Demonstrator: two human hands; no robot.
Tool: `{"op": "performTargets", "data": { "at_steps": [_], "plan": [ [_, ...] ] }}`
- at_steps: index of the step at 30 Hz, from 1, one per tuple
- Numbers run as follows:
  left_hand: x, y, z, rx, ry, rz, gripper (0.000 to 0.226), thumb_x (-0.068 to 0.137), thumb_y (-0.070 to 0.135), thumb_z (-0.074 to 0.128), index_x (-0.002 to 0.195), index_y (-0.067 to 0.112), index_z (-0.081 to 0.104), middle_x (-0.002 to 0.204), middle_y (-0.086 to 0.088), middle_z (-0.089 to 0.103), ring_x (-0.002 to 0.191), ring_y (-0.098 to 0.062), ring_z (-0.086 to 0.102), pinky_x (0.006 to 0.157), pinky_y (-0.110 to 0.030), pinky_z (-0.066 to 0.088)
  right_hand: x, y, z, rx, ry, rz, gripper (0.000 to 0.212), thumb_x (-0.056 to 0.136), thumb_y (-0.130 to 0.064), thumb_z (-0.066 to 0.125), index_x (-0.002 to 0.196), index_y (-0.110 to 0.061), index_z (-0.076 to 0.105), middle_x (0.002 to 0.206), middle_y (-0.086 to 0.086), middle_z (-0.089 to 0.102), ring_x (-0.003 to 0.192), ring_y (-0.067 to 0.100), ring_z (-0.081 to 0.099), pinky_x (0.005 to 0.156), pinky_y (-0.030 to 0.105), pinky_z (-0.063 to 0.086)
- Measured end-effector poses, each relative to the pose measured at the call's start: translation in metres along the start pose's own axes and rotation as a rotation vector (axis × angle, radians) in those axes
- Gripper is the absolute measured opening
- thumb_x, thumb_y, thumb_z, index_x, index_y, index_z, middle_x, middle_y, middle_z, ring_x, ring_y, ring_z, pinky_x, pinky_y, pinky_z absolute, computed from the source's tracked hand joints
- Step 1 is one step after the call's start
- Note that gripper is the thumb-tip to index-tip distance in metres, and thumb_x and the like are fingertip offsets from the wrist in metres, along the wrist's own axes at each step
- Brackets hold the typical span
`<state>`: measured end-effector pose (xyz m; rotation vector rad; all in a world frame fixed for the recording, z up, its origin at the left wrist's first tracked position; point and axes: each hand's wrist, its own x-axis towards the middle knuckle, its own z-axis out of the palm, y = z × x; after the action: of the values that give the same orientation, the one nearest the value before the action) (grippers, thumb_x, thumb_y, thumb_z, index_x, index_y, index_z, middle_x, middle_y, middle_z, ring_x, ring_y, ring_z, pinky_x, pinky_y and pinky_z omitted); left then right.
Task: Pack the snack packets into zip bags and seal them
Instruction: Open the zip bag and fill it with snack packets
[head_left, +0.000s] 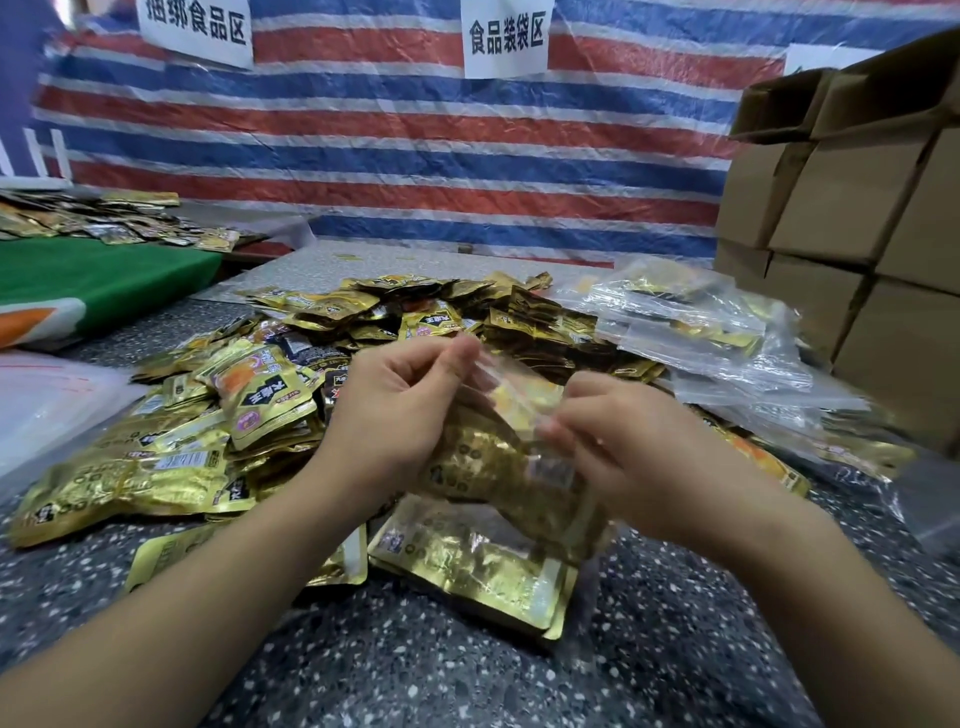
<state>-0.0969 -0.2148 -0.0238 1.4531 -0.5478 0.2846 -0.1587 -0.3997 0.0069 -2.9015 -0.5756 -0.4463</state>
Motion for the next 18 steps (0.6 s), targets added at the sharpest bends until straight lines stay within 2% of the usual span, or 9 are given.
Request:
{"op": "performTargets", "data": {
  "at_steps": [2, 4, 8, 10, 11, 13, 15, 18],
  "plan": [
    [0.001, 0.004, 0.000, -0.080, 0.003, -0.029, 0.039, 0.085, 0.038, 0.057, 0.081, 0.002, 0.071, 0.072, -0.009, 0.074, 0.061, -0.018, 0.071, 0.052, -0.024, 0.055, -0.001, 0.005, -0.003, 0.114, 0.163, -0.021, 0.049, 0.094, -0.049, 0.033, 0.082, -0.017, 0.067, 0.088, -0.010, 0.056, 0.075, 0.012, 0.056, 0.067, 0.040, 0.052],
    [0.001, 0.006, 0.001, -0.096, -0.019, -0.013, 0.037, 0.084, 0.042, 0.056, 0.084, 0.007, 0.070, 0.077, -0.009, 0.074, 0.065, -0.020, 0.072, 0.056, -0.028, 0.058, -0.001, 0.008, -0.002, 0.120, 0.295, -0.057, 0.046, 0.098, -0.043, 0.038, 0.078, -0.014, 0.067, 0.083, -0.007, 0.057, 0.071, 0.015, 0.056, 0.061, 0.043, 0.051],
    [0.001, 0.004, 0.002, -0.070, -0.116, -0.044, 0.046, 0.074, 0.048, 0.061, 0.100, 0.010, 0.065, 0.087, -0.007, 0.076, 0.077, -0.024, 0.074, 0.073, -0.031, 0.060, 0.002, 0.014, 0.001, 0.126, 0.421, -0.058, 0.039, 0.097, -0.036, 0.047, 0.075, -0.011, 0.067, 0.075, -0.004, 0.057, 0.065, 0.016, 0.053, 0.055, 0.039, 0.047],
    [0.001, -0.002, 0.002, 0.005, -0.156, -0.118, 0.028, 0.081, 0.034, 0.064, 0.100, 0.013, 0.067, 0.088, -0.006, 0.077, 0.080, -0.022, 0.074, 0.077, -0.034, 0.061, 0.003, 0.018, 0.002, 0.159, 0.456, -0.059, 0.038, 0.096, -0.036, 0.050, 0.074, -0.011, 0.068, 0.073, -0.004, 0.057, 0.064, 0.015, 0.053, 0.054, 0.040, 0.047],
    [0.001, -0.003, 0.003, 0.052, -0.158, -0.139, 0.018, 0.087, 0.026, 0.063, 0.096, 0.012, 0.069, 0.086, -0.006, 0.077, 0.079, -0.020, 0.073, 0.076, -0.034, 0.061, 0.003, 0.020, 0.002, 0.171, 0.466, -0.061, 0.039, 0.097, -0.036, 0.051, 0.074, -0.010, 0.069, 0.073, -0.003, 0.057, 0.064, 0.016, 0.054, 0.055, 0.042, 0.048],
    [0.001, -0.005, 0.003, 0.096, -0.134, -0.134, 0.019, 0.092, 0.021, 0.060, 0.087, 0.008, 0.072, 0.079, -0.004, 0.076, 0.073, -0.014, 0.072, 0.068, -0.027, 0.058, 0.003, 0.021, 0.003, 0.184, 0.468, -0.075, 0.040, 0.097, -0.038, 0.053, 0.075, -0.010, 0.071, 0.075, -0.002, 0.060, 0.065, 0.018, 0.056, 0.056, 0.045, 0.050],
    [0.002, -0.002, 0.002, 0.029, -0.104, -0.119, 0.024, 0.087, 0.026, 0.061, 0.086, 0.005, 0.072, 0.074, -0.008, 0.075, 0.068, -0.015, 0.072, 0.063, -0.024, 0.057, 0.002, 0.023, 0.000, 0.189, 0.501, -0.110, 0.033, 0.094, -0.035, 0.059, 0.077, -0.009, 0.072, 0.078, -0.002, 0.062, 0.067, 0.020, 0.058, 0.058, 0.046, 0.052],
    [0.003, 0.010, 0.003, -0.064, -0.070, -0.055, 0.026, 0.082, 0.031, 0.063, 0.085, 0.008, 0.073, 0.073, -0.011, 0.074, 0.065, -0.020, 0.072, 0.060, -0.025, 0.057, 0.002, 0.023, -0.010, 0.168, 0.625, -0.173, 0.018, 0.090, -0.020, 0.068, 0.082, -0.005, 0.072, 0.082, 0.003, 0.064, 0.071, 0.022, 0.059, 0.062, 0.043, 0.051]
  ]
}}
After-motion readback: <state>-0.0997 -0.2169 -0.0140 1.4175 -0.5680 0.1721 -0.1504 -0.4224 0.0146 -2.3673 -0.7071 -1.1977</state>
